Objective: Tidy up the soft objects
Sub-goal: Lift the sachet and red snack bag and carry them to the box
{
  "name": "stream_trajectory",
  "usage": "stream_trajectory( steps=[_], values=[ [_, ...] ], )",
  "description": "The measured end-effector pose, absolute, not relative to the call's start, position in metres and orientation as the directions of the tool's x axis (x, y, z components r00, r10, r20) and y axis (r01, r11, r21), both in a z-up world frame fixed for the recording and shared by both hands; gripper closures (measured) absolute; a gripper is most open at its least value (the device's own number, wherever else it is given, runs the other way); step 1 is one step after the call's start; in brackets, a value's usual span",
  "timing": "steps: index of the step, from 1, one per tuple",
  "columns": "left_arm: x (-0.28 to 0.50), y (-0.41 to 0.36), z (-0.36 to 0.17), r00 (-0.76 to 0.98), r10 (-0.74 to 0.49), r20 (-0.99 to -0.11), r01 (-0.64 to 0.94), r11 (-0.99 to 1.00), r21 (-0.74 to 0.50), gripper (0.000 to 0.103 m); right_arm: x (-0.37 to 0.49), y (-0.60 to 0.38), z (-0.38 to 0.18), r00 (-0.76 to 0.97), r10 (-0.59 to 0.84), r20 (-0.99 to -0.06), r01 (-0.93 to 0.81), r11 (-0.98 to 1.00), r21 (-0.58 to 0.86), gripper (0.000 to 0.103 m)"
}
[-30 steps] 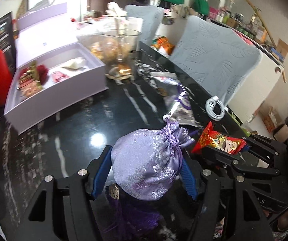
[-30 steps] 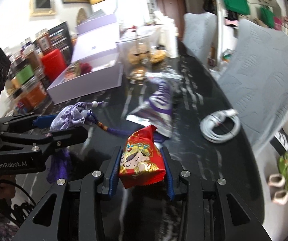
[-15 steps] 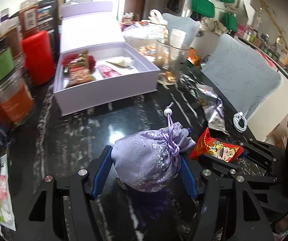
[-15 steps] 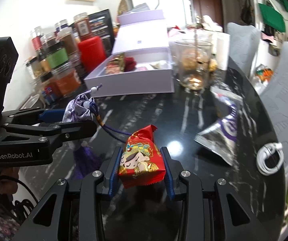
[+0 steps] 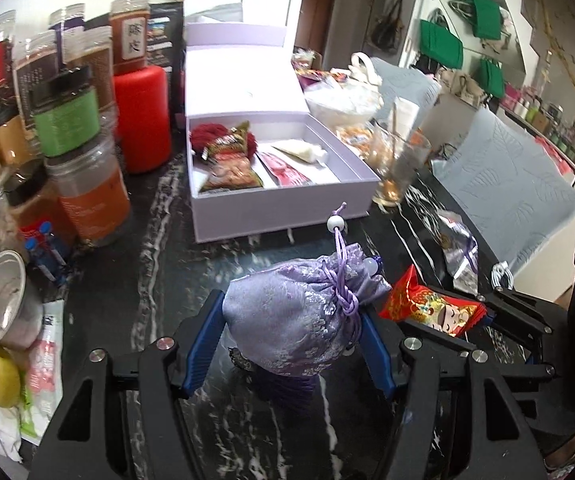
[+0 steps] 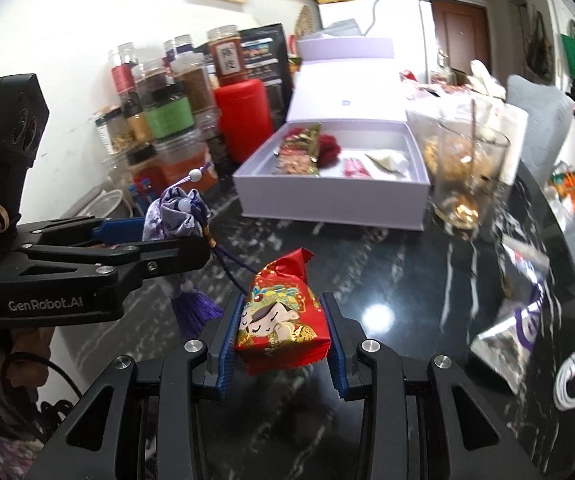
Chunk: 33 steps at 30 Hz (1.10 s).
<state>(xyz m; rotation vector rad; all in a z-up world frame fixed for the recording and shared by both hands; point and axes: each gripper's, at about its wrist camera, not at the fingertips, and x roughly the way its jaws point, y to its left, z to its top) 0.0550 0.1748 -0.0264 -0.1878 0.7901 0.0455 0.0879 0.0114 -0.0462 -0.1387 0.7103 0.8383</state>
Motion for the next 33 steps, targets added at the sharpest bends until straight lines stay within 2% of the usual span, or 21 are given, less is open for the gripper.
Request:
stream_trajectory(
  steps=[17,33],
  values=[
    [0.079,0.2,0.029,0.807,0.04,-0.59,-0.138,0.983,-0.122,0.04,0.13,0.03,0.0,0.509,0.645,-0.57,-0.722,0.681,0.125,0.066],
    [0.136,0.202,0.077,0.882,0.003,-0.472,-0.056,0.994,-0.098,0.04,0.183,0.045,0.05,0.585,0.645,-0.492,-0.715,0.696,0.062,0.066]
  ],
)
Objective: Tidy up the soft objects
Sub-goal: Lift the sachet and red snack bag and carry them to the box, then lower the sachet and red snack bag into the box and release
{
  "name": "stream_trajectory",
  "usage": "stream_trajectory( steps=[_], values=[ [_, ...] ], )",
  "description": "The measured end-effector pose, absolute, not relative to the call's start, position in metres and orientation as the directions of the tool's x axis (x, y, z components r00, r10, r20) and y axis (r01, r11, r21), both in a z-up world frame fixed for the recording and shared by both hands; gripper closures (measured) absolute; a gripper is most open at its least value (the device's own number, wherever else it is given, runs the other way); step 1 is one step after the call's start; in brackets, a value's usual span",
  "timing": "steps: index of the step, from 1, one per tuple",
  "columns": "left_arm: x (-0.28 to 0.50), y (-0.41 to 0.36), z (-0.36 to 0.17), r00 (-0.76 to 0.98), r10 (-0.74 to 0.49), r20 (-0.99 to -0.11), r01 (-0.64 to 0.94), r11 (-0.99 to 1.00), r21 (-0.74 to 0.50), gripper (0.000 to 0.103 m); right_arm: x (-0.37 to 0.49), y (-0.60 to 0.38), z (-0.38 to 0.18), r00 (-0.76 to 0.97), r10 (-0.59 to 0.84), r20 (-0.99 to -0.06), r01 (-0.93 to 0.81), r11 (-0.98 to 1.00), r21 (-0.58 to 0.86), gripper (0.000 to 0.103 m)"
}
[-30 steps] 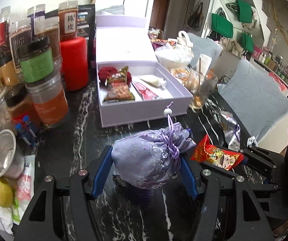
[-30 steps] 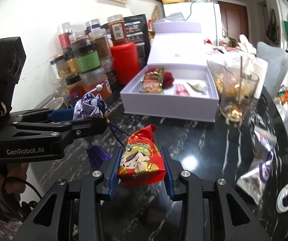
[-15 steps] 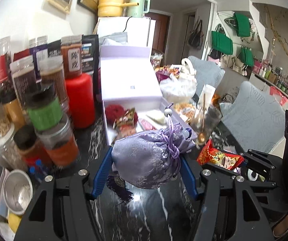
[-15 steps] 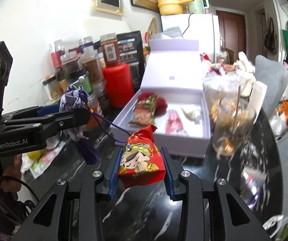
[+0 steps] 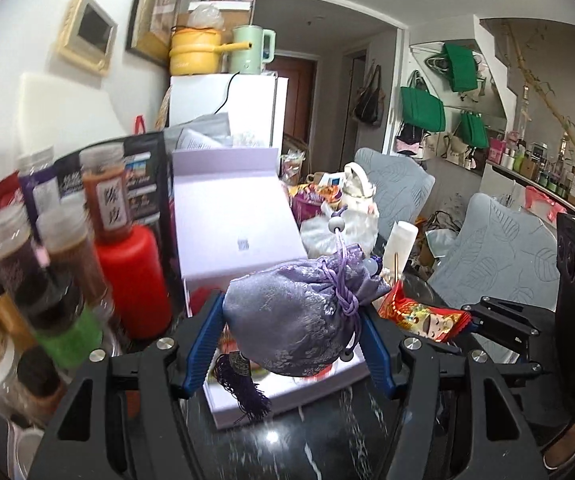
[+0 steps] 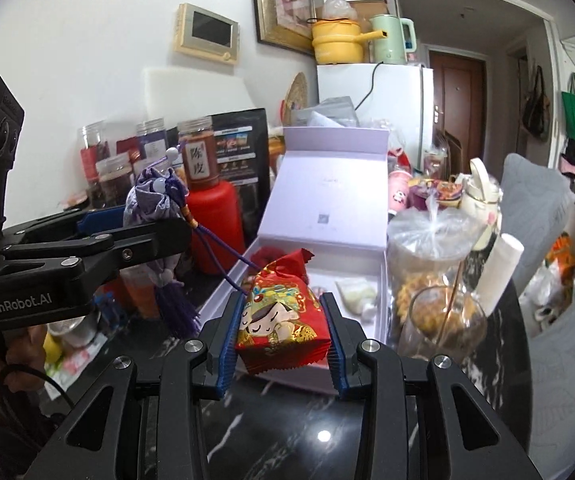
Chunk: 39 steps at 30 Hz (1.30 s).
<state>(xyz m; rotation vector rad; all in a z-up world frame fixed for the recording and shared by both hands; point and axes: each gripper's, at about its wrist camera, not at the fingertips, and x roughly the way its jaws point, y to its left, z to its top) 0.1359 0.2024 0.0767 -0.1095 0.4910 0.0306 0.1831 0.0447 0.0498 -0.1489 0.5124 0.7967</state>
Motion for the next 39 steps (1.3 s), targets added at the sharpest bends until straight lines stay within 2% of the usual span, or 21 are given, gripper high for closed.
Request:
stream_trajectory(
  steps=[12,22,31,39],
  values=[
    [0.197,0.214,0.094,0.91,-0.048,-0.413,-0.001,0.993,-0.119,0.04,0.239,0.063,0.062,0.628,0.626,-0.462,-0.672,0.736,0.085,0.066],
    [0.24,0.245,0.094,0.914,0.0,-0.406,-0.06,0.989,-0.135,0.04,0.286,0.078,0.068,0.671,0.581,-0.461,-0.617,0.782,0.089,0.066],
    [0.265,0.265,0.069,0.87,0.027,-0.492,-0.117,0.981,-0.153,0.04,0.312,0.099,0.055,0.652,0.578,-0.492,-0.604,0.787,0.125,0.066],
    [0.288,0.271,0.043,0.815,0.048,-0.577,-0.149,0.98,-0.129,0.04,0.326,0.109,0.032,0.641,0.533,-0.552,-0.59,0.803,0.09,0.066]
  ],
)
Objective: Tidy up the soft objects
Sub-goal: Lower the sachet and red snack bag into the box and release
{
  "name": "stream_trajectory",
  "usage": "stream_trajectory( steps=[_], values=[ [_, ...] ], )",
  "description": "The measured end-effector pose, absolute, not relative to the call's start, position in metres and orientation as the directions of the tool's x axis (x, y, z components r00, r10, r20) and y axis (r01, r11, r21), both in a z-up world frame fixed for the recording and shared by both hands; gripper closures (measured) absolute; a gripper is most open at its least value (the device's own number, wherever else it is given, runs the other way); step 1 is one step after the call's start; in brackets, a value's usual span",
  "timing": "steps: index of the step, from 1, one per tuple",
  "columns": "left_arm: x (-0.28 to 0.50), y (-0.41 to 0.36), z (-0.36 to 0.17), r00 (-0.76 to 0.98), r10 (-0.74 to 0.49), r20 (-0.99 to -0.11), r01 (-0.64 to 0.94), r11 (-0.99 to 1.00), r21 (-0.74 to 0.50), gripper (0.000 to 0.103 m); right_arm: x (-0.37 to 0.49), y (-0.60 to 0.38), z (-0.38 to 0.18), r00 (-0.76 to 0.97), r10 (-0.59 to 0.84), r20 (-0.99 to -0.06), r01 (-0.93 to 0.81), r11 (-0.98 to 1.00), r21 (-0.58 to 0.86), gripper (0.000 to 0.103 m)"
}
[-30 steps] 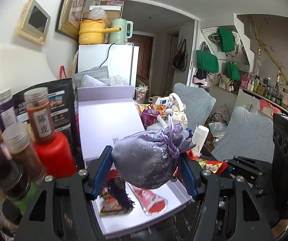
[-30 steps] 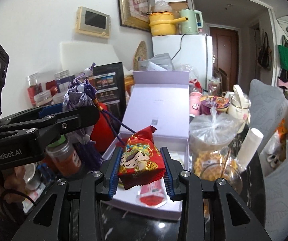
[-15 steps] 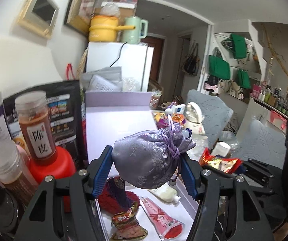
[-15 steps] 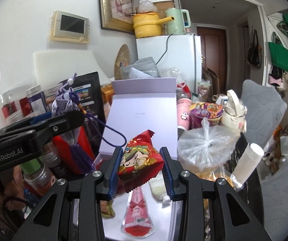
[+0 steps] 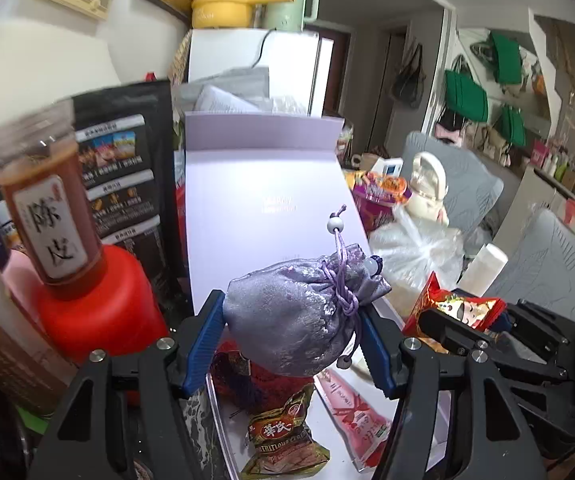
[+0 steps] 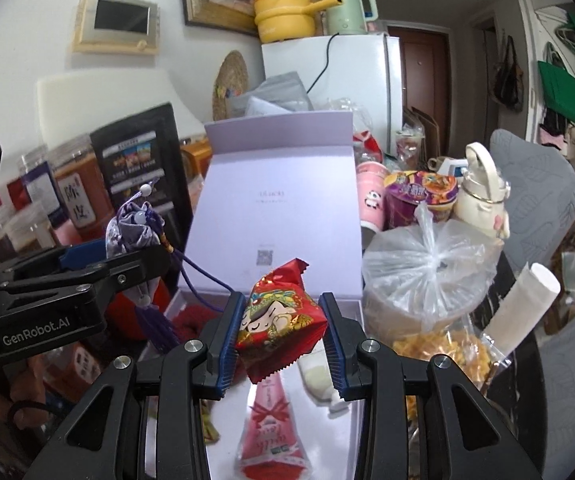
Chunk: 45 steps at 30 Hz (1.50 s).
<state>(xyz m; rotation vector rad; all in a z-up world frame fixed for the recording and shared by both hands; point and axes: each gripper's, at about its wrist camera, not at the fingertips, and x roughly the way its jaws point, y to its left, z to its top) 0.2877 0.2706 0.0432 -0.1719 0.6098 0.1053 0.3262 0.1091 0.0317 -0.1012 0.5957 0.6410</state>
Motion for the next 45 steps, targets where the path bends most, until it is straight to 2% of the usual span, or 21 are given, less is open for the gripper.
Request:
stream_trajectory(
  steps=[10,33,36,38,40,42,45],
  values=[
    [0.307,0.259,0.018,0.766,0.052,-0.641,-0.13,0.989,-0.075,0.04,0.339,0.117,0.012,0.62,0.481,-0.62,-0.583,0.811,0.046,0.066],
    [0.33,0.257,-0.018,0.66,0.119,-0.742,-0.169,0.986,0.007,0.04,0.347,0.125,-0.009,0.634,0.391,-0.667,-0.554,0.831,-0.039,0.066],
    [0.331,0.256,-0.017,0.653,0.145,-0.744,-0.182,0.983,0.032,0.04,0.348,0.125,-0.009,0.632,0.383,-0.673,-0.55,0.834,-0.042,0.064],
    [0.332,0.256,-0.016,0.648,0.141,-0.749,-0.183,0.983,0.027,0.04,0.349,0.123,-0.01,0.63,0.383,-0.675,-0.546,0.837,-0.035,0.056],
    [0.332,0.258,-0.016,0.647,0.124,-0.752,-0.18,0.984,0.007,0.036,0.351,0.121,-0.009,0.627,0.385,-0.677,-0.542,0.84,-0.023,0.055],
    [0.333,0.259,-0.015,0.643,0.123,-0.756,-0.184,0.983,0.004,0.022,0.351,0.12,-0.008,0.628,0.382,-0.678,-0.537,0.843,-0.022,0.055],
    [0.331,0.259,-0.013,0.649,0.145,-0.747,-0.198,0.98,0.018,0.02,0.351,0.118,-0.006,0.631,0.384,-0.674,-0.535,0.845,-0.019,0.052]
  ],
)
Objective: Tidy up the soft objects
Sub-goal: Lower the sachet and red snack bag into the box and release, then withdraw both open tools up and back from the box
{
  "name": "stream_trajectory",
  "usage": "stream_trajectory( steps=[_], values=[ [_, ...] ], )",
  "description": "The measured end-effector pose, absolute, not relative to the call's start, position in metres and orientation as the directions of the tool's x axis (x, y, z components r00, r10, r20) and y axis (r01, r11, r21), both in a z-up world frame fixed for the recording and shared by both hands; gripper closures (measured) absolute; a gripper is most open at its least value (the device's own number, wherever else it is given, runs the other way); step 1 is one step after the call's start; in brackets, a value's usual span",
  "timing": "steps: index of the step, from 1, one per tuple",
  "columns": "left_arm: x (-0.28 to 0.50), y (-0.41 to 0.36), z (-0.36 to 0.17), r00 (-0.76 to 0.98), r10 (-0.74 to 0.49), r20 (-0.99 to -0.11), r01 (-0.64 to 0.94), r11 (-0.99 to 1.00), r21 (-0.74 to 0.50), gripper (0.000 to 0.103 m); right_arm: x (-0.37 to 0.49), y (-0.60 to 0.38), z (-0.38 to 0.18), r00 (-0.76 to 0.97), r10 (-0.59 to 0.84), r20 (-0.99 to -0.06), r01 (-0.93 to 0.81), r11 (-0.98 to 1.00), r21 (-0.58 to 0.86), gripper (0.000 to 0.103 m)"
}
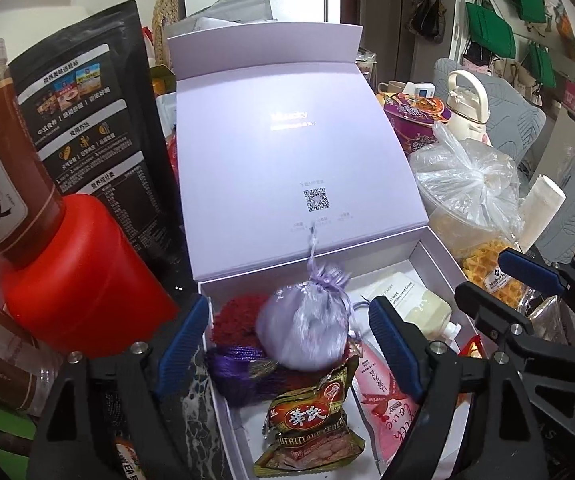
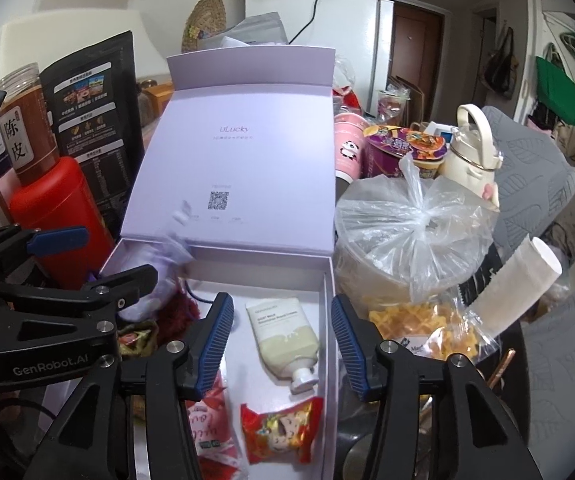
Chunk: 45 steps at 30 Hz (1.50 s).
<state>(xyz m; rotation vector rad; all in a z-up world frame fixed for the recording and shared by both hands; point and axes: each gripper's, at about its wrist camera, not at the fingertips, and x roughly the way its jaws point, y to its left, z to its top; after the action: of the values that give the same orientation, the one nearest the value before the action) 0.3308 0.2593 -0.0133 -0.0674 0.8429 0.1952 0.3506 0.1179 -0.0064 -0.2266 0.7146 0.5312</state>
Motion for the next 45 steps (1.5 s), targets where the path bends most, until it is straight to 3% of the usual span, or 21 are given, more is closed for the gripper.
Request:
stream_trajectory(
  steps=[11,45],
  values=[
    [0.324,0.264,-0.005,0.654,0.122,-0.747,-0.207,0.978,-0.021,0.02,0.345,0.113,0.002,0.642,0.397,-0.656,-0.534,0.845,-0.011,0.052],
    [0.214,0.201,0.111,0.817,0.133,-0.561,-0.162,0.987,-0.002,0.02,0.234,0.048,0.106,0.747,0.462,-0.478,-0.535,0.845,-0.019,0.052]
  ],
)
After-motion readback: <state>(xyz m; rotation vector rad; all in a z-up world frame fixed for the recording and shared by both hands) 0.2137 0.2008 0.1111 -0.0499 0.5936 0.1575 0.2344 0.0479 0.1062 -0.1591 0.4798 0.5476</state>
